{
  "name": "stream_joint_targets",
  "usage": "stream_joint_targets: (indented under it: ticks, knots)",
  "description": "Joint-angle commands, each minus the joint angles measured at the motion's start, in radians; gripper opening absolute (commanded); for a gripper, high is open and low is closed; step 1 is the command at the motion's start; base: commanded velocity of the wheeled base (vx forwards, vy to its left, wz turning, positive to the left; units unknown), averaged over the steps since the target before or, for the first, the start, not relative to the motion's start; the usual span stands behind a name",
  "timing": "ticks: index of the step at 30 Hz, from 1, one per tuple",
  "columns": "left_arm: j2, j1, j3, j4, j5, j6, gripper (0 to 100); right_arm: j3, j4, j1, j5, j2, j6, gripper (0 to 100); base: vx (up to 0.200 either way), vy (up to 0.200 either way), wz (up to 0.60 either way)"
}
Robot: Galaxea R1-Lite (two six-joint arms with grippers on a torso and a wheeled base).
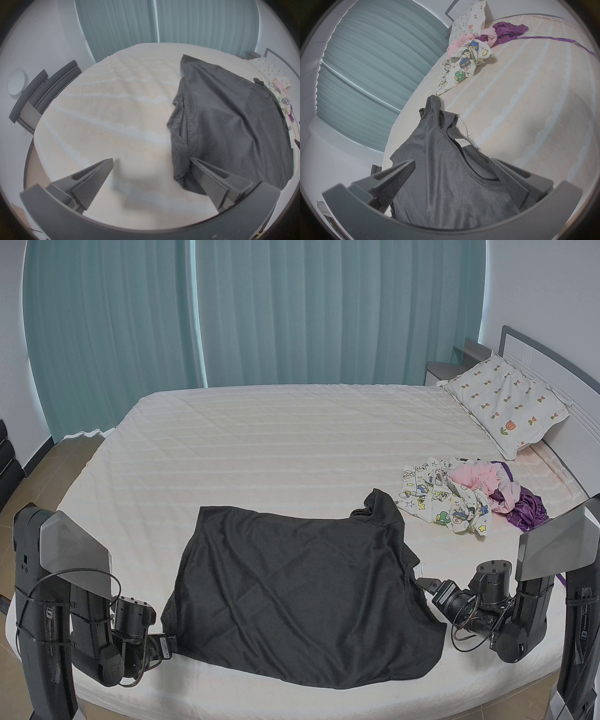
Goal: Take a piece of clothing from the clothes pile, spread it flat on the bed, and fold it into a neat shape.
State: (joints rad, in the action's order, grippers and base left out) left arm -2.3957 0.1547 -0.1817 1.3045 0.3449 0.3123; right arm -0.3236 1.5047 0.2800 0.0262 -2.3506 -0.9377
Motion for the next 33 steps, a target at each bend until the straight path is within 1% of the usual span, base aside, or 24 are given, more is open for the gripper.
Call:
stream_joint_targets:
  ticks: [1, 5, 7, 10, 11, 13, 15, 16, 17, 18, 19, 20, 21, 23, 24, 25, 27, 32, 33]
  knots:
    - [0.064, -0.055, 0.071, 0.001, 0.003, -0.002, 100, 0.0, 0.0, 0.001, 0.0, -0.002, 0.0, 100, 0.0, 0.0, 0.0]
    - [0.099, -0.058, 0.145, 0.001, 0.002, -0.002, 100, 0.0, 0.0, 0.001, 0.0, -0.002, 0.0, 100, 0.0, 0.0, 0.0]
    - [0.099, -0.075, 0.177, -0.002, 0.006, -0.004, 100, 0.001, 0.002, 0.002, 0.0, -0.001, 0.0, 100, 0.0, 0.0, 0.0]
    - [0.092, -0.138, 0.177, -0.007, 0.006, -0.018, 100, 0.005, 0.002, 0.002, 0.0, 0.002, 0.0, 100, 0.0, 0.0, 0.0]
    - [0.092, -0.144, 0.177, -0.005, 0.005, -0.022, 100, 0.005, 0.002, 0.002, 0.0, 0.002, 0.0, 100, 0.0, 0.0, 0.0]
    - [0.106, -0.172, 0.177, 0.001, -0.015, -0.032, 100, 0.006, 0.002, 0.002, 0.0, 0.005, 0.0, 100, 0.0, 0.0, 0.0]
    - [0.138, -0.179, 0.177, 0.002, -0.061, -0.027, 100, 0.006, 0.002, 0.004, 0.0, 0.005, 0.0, 100, 0.0, 0.0, 0.0]
    - [0.141, -0.179, 0.177, 0.002, -0.064, -0.025, 100, 0.006, 0.002, 0.004, 0.0, 0.005, 0.0, 100, 0.0, 0.0, 0.0]
    - [0.179, -0.187, 0.179, 0.001, -0.116, -0.013, 100, 0.006, 0.002, 0.004, 0.0, 0.005, 0.0, 100, 0.0, 0.0, 0.0]
    - [0.199, -0.19, 0.179, 0.001, -0.145, -0.001, 100, 0.006, 0.002, 0.004, 0.0, 0.007, 0.0, 100, 0.0, 0.0, 0.0]
    - [0.199, -0.19, 0.179, 0.001, -0.145, -0.001, 100, 0.006, 0.002, 0.004, 0.0, 0.007, 0.0, 100, 0.0, 0.0, 0.0]
    - [0.239, -0.19, 0.177, 0.001, -0.21, 0.022, 100, 0.008, 0.0, 0.004, 0.0, 0.005, 0.0, 100, 0.0, 0.0, 0.0]
    - [0.248, -0.188, 0.176, 0.001, -0.228, 0.03, 100, 0.009, 0.0, 0.004, 0.0, 0.005, 0.002, 100, 0.0, 0.0, 0.0]
    - [0.26, -0.172, 0.166, 0.002, -0.29, 0.074, 100, 0.009, 0.0, 0.004, 0.0, -0.001, 0.003, 100, 0.0, 0.0, 0.0]
    - [0.26, -0.164, 0.16, 0.002, -0.299, 0.086, 100, 0.009, 0.0, 0.002, 0.0, -0.002, 0.003, 100, 0.0, 0.0, 0.0]
    - [0.257, -0.139, 0.142, 0.001, -0.322, 0.129, 100, 0.011, -0.003, 0.002, 0.001, -0.006, 0.007, 100, 0.0, 0.0, 0.0]
    - [0.245, -0.115, 0.107, 0.001, -0.325, 0.177, 100, 0.012, -0.004, -0.001, 0.001, -0.013, 0.02, 100, 0.0, 0.0, 0.0]
    - [0.19, -0.086, 0.064, 0.001, -0.325, 0.189, 100, 0.029, -0.003, -0.015, 0.003, -0.029, 0.068, 100, 0.0, 0.0, 0.0]
    - [0.167, -0.078, 0.05, 0.001, -0.326, 0.189, 100, 0.031, -0.003, -0.024, 0.005, -0.039, 0.092, 100, 0.0, 0.0, 0.0]
